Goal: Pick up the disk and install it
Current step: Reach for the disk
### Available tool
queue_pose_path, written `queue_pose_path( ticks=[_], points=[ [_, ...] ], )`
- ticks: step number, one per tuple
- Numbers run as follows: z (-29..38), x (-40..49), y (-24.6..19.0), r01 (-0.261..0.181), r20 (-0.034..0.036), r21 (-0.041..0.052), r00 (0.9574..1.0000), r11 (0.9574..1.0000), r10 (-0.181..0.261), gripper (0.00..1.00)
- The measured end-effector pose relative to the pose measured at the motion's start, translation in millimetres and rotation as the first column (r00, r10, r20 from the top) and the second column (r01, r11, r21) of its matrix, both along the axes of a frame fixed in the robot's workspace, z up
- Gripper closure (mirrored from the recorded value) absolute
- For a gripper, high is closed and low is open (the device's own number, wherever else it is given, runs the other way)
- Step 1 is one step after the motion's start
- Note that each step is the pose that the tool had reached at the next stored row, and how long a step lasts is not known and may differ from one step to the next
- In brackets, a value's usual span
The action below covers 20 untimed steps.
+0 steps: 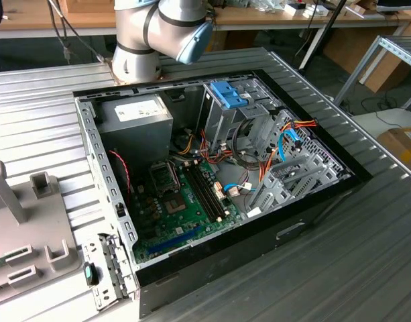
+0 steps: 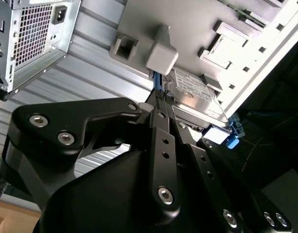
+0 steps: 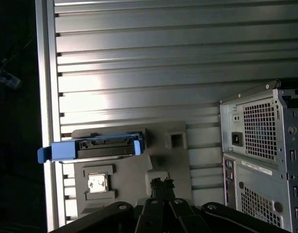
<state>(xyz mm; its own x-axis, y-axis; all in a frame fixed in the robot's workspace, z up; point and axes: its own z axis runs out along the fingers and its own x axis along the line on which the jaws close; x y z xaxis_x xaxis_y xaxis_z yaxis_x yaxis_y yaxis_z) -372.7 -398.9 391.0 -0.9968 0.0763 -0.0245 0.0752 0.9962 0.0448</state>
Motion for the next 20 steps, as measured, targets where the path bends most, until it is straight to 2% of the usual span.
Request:
queue_pose_path(
  ticks=[6,15,20],
  points=[
    [-0.2,-20.2,0.0,0.000,0.0000,0.0004,1.0000,1.0000,0.000,0.89],
    [-0.2,-25.7,0.0,0.000,-0.0001,0.0003,1.0000,1.0000,0.000,0.89],
    [-0.7,-40.8,0.0,0.000,-0.0001,0.0003,1.0000,1.0000,0.000,0.89]
  ],
)
